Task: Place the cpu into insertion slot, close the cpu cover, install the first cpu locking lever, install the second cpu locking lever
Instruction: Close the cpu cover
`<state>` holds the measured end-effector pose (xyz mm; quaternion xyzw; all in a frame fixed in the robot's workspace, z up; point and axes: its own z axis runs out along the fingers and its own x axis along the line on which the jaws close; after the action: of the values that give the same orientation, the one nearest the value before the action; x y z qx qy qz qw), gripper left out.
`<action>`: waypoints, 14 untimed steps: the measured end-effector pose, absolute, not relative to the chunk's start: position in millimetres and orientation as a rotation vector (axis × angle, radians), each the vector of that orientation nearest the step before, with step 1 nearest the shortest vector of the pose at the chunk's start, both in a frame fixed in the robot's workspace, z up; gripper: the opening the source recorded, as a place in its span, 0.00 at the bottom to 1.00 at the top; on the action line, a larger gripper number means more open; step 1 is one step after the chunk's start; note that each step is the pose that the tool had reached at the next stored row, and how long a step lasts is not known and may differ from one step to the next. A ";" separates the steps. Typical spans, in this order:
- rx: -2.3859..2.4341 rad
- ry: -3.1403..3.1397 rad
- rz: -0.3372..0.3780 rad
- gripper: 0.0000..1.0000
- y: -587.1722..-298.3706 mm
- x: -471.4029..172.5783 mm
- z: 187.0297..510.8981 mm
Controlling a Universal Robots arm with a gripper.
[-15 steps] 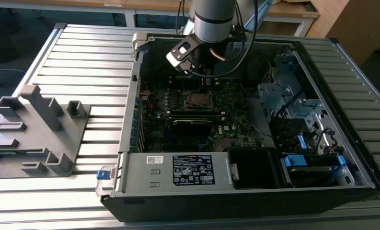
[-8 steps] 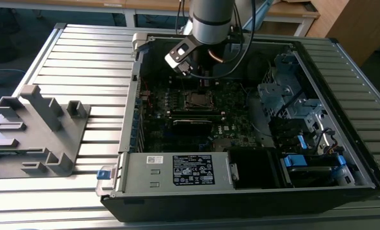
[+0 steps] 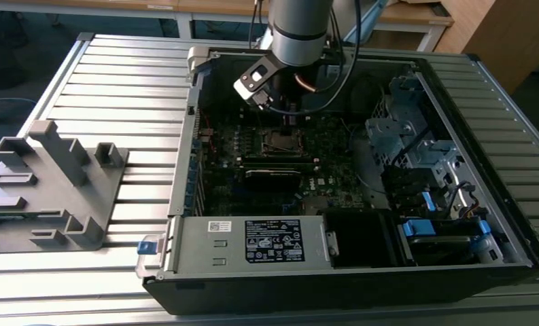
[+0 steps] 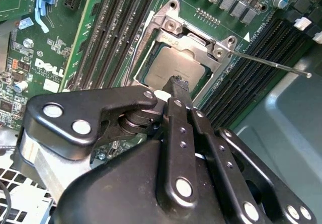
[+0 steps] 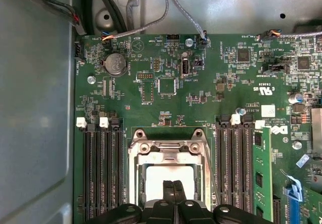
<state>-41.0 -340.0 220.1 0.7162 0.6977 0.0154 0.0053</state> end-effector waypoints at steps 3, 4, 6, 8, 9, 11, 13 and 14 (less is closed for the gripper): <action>2.243 2.185 0.048 0.11 -340.1 -41.0 217.8; 2.243 2.185 0.048 0.11 -340.2 -41.1 217.8; 2.242 2.185 0.048 0.11 -340.2 -41.1 217.7; 2.242 2.185 0.048 0.11 -340.1 -41.0 217.6; 2.243 2.185 0.048 0.11 -340.1 -41.0 217.6; 2.239 2.188 0.048 0.11 -340.1 -41.0 217.6; 2.224 2.203 0.048 0.11 -340.1 -41.0 217.6; 2.215 2.213 0.049 0.11 -340.1 -41.0 217.5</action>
<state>-41.0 -340.1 217.5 0.7072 0.7068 0.0155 0.0051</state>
